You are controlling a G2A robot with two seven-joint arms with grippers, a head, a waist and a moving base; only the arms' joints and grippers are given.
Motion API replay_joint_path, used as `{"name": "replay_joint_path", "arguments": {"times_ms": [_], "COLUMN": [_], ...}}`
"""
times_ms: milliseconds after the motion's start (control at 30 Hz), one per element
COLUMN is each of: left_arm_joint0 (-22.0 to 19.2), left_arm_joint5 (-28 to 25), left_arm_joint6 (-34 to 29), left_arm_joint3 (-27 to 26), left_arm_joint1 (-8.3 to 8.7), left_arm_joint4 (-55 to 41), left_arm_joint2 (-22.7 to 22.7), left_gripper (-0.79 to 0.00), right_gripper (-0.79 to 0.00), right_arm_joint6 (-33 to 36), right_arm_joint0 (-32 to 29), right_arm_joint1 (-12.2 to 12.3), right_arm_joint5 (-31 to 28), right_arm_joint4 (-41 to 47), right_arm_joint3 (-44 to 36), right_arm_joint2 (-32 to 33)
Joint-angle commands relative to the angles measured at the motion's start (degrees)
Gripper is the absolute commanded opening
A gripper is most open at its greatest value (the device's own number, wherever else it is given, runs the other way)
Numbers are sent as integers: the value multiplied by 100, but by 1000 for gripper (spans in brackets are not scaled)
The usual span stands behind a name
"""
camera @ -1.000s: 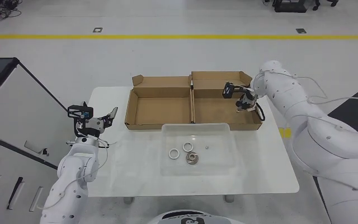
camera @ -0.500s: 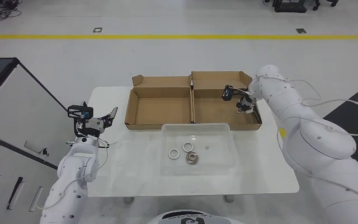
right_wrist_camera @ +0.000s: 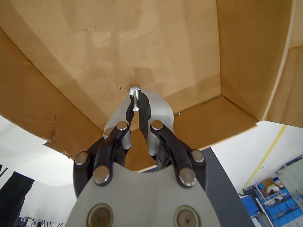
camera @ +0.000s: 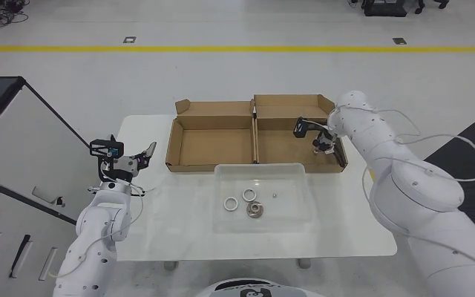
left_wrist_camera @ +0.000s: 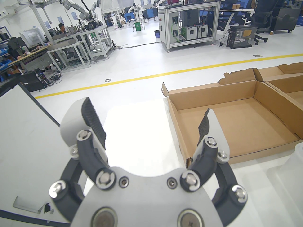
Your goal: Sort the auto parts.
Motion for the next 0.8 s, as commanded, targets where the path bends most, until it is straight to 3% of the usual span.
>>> {"name": "replay_joint_path", "arguments": {"times_ms": [0, 233, 500, 533, 567, 600, 633, 767], "left_arm_joint0": [0, 0, 0, 0, 0, 0, 0, 0], "left_arm_joint5": [0, 0, 0, 0, 0, 0, 0, 0], "left_arm_joint6": [0, 0, 0, 0, 0, 0, 0, 0], "left_arm_joint3": [0, 0, 0, 0, 0, 0, 0, 0], "left_arm_joint1": [0, 0, 0, 0, 0, 0, 0, 0], "left_arm_joint4": [0, 0, 0, 0, 0, 0, 0, 0], "left_arm_joint2": [0, 0, 0, 0, 0, 0, 0, 0], "left_gripper": [0, 0, 0, 0, 0, 0, 0, 0], "right_gripper": [-696, -517, -409, -354, -240, -43, 0, 0], "right_arm_joint6": [-15, -82, -389, -467, -553, -652, -697, -1108], "right_arm_joint0": [-8, -44, -22, -6, 24, 82, 111, 274], "right_arm_joint1": [-12, -55, -61, -56, -50, -40, -34, 23], "right_arm_joint5": [3, 33, 65, 52, 29, 8, 0, -102], "right_arm_joint4": [-25, -53, -167, -183, -193, -226, -257, -355], "right_arm_joint3": [9, 91, 124, 129, 131, 132, 126, 147], "right_arm_joint2": [2, 42, 72, 78, 88, 95, 92, 119]}}
